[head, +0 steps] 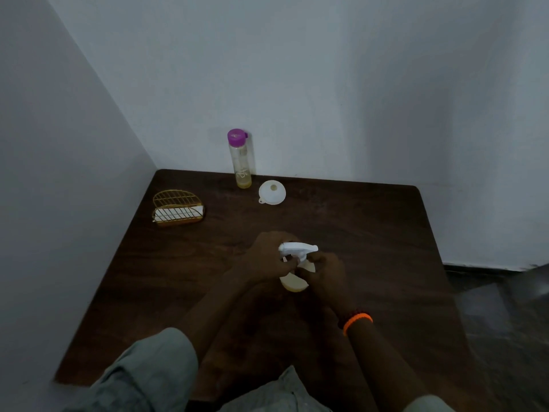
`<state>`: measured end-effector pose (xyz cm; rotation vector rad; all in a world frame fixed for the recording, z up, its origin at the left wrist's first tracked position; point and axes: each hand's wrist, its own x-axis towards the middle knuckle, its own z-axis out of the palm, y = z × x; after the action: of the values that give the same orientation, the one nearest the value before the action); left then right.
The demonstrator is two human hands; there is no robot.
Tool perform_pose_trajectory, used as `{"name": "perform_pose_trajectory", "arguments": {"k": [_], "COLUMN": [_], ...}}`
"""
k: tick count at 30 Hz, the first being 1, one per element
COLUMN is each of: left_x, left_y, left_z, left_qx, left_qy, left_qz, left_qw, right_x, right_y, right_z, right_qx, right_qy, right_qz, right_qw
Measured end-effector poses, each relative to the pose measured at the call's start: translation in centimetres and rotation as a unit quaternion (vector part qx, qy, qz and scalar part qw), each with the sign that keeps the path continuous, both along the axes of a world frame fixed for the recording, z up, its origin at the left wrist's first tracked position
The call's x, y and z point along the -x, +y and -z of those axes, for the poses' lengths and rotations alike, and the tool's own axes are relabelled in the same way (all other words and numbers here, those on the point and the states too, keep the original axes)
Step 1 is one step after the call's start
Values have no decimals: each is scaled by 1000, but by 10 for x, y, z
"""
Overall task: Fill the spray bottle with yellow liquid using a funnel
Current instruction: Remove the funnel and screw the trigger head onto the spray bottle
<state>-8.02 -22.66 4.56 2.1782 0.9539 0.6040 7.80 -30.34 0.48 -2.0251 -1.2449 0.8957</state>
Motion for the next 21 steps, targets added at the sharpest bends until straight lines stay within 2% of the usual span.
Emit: {"name": "perform_pose_trajectory", "arguments": {"k": [4,9,15,21], "left_x": [0,-1,-1,-3], "left_y": [-1,-1,-2,-5], "left_z": [5,10,7,13], "left_qx": [3,-5,-3,-17], "left_qy": [-23,-16,-34,-33], "left_qz": [6,-36,4,-23], "left_qw": [1000,999,999,999], "right_x": [0,0,0,0], "right_y": [0,-1,-1,-1], "right_z": [0,-8,-1,-2], "right_qx": [8,-2,13,12], "right_qy": [-7,-1,3,-22], "right_qz": [-6,-17,0,-8], "right_qw": [1000,1000,1000,1000]}}
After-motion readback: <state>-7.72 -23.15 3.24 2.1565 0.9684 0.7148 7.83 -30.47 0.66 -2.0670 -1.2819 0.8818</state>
